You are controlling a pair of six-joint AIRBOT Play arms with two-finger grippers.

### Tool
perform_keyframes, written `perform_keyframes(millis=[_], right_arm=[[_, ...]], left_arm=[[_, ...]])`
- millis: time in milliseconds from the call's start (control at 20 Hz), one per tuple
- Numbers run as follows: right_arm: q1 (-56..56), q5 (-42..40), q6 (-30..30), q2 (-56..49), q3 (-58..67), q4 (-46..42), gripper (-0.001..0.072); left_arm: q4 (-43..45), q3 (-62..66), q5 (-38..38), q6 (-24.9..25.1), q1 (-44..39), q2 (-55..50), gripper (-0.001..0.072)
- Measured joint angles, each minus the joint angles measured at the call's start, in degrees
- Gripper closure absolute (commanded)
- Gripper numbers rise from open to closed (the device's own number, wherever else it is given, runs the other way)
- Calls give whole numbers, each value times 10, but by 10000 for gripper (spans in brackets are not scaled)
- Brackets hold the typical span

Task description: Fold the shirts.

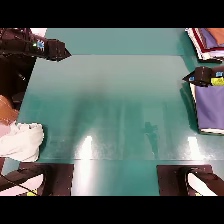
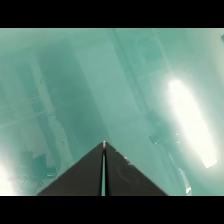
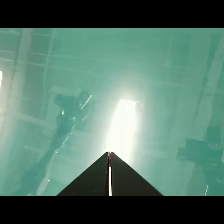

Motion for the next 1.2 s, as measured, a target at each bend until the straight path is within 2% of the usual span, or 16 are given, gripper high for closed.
perform_keyframes(millis=[800, 1000, 1200], right_arm=[[2, 3, 0, 0, 0, 0, 695], [2, 7, 0, 0, 0, 0, 694], [2, 11, 0, 0, 0, 0, 694]], left_arm=[[0, 1, 5, 0, 1, 0, 682], [59, -7, -66, 0, 24, 33, 682], [129, -89, -108, 0, 93, 129, 675]])
